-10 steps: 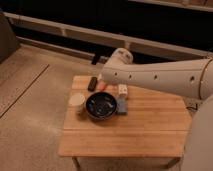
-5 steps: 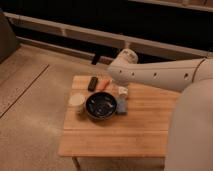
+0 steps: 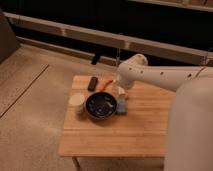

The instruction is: Place the white sponge in the ceramic cup

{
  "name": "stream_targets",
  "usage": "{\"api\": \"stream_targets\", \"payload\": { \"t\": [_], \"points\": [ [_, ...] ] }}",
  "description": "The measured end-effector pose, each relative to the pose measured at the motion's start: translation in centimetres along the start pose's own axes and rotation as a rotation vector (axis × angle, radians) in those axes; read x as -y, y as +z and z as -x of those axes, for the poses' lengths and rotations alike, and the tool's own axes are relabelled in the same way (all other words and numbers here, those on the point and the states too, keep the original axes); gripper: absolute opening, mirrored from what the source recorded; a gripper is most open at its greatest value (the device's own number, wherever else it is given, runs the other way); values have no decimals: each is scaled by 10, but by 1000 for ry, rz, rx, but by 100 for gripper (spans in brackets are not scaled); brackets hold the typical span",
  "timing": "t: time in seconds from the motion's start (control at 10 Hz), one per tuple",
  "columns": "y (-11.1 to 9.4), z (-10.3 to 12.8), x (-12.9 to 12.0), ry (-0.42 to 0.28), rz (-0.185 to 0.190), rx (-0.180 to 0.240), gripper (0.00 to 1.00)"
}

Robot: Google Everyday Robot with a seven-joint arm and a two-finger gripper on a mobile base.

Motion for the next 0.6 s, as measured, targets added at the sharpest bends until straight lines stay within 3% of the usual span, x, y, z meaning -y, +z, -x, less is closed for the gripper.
{"api": "stream_targets", "payload": {
  "t": [0.3, 0.4, 0.6],
  "points": [
    [6, 10, 15, -180, -94, 41, 65],
    [6, 11, 12, -261, -105, 56, 65],
    [11, 7, 12, -307, -102, 46, 65]
  ]
}}
